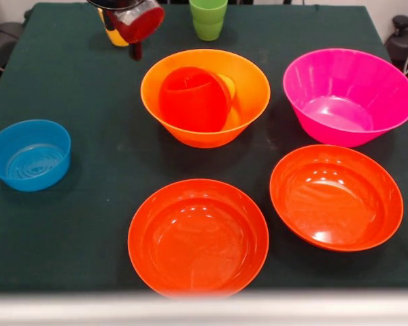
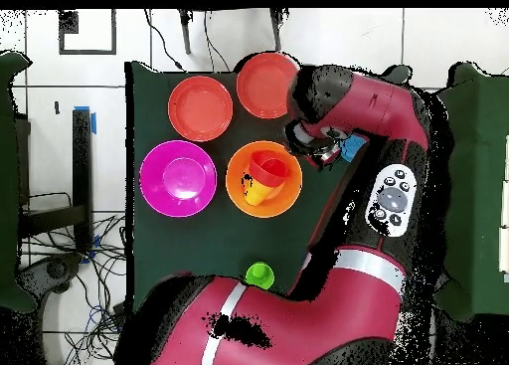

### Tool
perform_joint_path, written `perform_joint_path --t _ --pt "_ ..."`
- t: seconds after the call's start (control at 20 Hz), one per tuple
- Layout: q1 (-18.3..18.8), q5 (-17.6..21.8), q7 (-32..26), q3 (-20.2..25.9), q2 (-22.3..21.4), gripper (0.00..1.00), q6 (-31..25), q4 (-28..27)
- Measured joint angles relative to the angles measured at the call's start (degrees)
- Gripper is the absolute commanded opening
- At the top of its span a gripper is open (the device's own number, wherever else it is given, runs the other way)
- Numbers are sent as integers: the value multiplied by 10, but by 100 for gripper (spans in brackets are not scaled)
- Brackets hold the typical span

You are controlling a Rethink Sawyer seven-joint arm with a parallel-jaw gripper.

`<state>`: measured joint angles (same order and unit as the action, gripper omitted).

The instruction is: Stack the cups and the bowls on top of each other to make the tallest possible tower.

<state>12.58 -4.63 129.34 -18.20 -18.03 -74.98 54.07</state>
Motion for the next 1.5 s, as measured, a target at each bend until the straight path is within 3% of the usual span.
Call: perform_joint_path --t 0.55,0.9,1.15,1.5 --pt "-9 -30 95 -39 -13 100 0 21" --pt "-19 -46 97 -44 -29 100 9 68" --pt "-26 -69 97 -45 -40 100 41 116" --pt "-40 -90 97 -46 -37 100 81 143"
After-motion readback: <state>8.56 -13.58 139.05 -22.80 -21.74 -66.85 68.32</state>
